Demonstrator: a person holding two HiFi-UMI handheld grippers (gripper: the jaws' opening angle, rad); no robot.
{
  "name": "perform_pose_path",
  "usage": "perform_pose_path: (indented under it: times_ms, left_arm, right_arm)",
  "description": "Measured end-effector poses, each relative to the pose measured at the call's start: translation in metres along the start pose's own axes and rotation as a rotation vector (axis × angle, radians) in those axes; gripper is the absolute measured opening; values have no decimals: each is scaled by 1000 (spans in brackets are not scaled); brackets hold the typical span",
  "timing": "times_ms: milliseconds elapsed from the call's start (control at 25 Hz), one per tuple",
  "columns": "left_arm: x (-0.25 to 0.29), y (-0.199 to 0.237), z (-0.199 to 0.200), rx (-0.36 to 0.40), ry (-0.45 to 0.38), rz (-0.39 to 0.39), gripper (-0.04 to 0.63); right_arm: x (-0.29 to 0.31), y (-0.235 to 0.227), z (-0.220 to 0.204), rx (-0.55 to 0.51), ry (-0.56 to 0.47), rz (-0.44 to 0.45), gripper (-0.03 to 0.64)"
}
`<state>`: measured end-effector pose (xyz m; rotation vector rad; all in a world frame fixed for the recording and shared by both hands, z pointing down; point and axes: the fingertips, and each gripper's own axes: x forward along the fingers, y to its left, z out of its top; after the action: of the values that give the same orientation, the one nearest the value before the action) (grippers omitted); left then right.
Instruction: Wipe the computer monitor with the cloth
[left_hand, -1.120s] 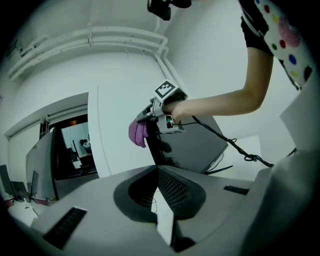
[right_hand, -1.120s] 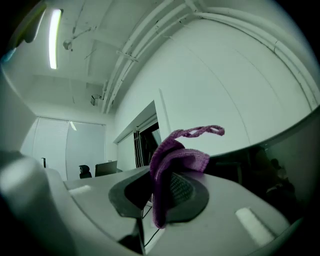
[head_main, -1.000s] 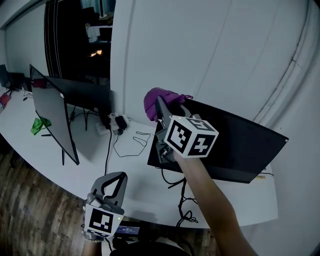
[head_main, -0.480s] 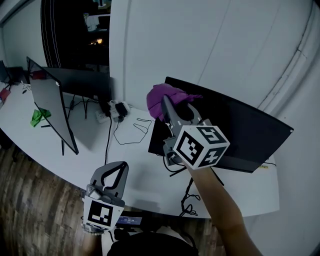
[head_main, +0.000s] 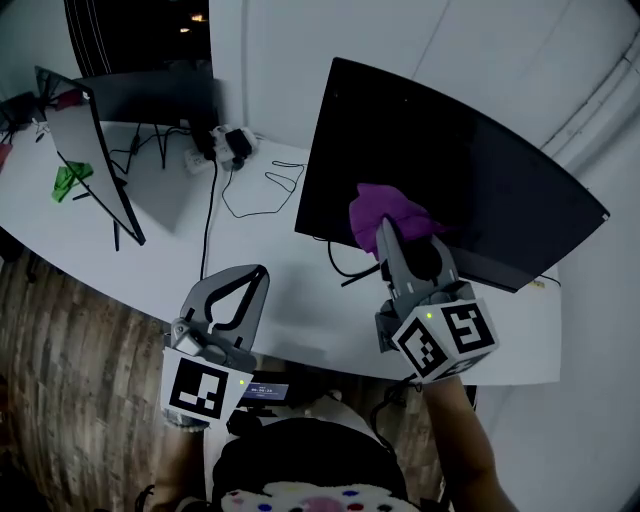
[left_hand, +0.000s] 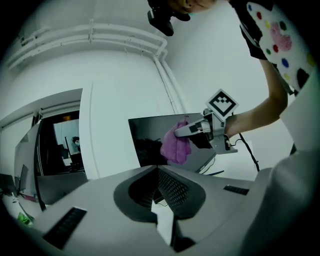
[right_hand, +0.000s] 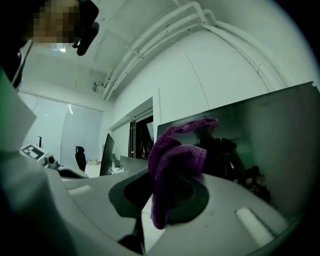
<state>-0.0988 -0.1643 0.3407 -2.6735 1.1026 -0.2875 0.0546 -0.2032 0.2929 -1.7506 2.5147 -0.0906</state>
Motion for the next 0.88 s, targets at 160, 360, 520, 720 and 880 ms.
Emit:
perform_pose_path:
  times_ms: [160,360,520,720,880]
  left_arm:
    - [4,-17,-4,-3,14,-52,5]
    - [10,-35,-6,2,29,-95,5]
    - [10,-44,-12,0,45,-107,5]
    - [12,-52,-21,-22,70,-119,5]
    - [15,-60,-21,-9,78,-129,5]
  right_arm:
    - [-39,-2,-30,-25,58,-28,58]
    - [-75,-10,-62,-32,127,-62,58]
    - [-94,-13,-81,-33,161,-81,58]
    - [-107,-12,-92,-121,223,-73,58]
    - [-114,-16,-96,-115,226,-72,58]
